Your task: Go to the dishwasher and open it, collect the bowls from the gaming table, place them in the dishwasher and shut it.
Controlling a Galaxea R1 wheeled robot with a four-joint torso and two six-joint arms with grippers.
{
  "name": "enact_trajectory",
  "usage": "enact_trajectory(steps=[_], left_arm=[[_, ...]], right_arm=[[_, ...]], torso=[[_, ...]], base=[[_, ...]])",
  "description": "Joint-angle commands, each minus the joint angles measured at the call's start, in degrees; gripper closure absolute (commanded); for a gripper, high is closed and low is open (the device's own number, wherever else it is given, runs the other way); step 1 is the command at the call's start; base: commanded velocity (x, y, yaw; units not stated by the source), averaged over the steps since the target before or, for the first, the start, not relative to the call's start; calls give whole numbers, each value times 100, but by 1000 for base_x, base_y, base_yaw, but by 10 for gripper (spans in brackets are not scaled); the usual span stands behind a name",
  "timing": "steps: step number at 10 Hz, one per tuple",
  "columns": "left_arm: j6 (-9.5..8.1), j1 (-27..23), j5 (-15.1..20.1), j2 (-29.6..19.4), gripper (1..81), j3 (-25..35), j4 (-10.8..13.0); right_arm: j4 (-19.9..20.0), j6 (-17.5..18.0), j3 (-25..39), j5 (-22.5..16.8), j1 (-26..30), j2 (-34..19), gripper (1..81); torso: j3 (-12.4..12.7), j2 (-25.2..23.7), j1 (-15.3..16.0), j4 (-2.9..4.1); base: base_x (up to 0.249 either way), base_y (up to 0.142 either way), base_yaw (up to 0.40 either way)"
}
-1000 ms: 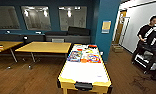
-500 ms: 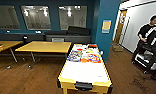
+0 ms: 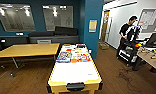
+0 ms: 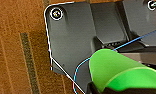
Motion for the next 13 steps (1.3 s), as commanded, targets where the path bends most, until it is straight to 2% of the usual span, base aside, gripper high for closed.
enact_trajectory(steps=[1, 2, 3, 5, 7, 8, 13], left_arm=[[-57, -230, 284, -49, 811, -132, -41], [-75, -239, 283, -40, 811, -132, -42], [-198, -247, 274, -22, 811, -132, -42], [-303, -248, 275, 4, 811, -132, -42], [-312, -248, 283, 4, 811, -132, -68], [-356, -248, 292, -4, 811, -132, -191], [-303, -230, 292, 22, 811, -132, -130]], right_arm=[[-90, -13, -1, -285, 216, -91, 811], [-81, -13, -10, -285, 216, -65, 811], [-63, 4, -53, -294, 217, -21, 811], [-28, 5, -141, -285, 199, 32, 811], [-20, 5, -195, -277, 199, 102, 811], [-28, 5, -247, -285, 199, 155, 811], [-20, 5, -335, -277, 199, 173, 811]], torso=[[0, 0, 0, 0], [0, 0, -2, 0], [0, 0, -2, 0], [0, 0, -2, 0], [0, 0, -2, 0], [0, 0, -2, 0], [0, 0, -2, 0]], base=[[0, 0, -396], [0, 0, -396], [0, 0, -396], [0, 0, -396], [0, 0, -396], [0, 0, -396], [0, 0, -396]])
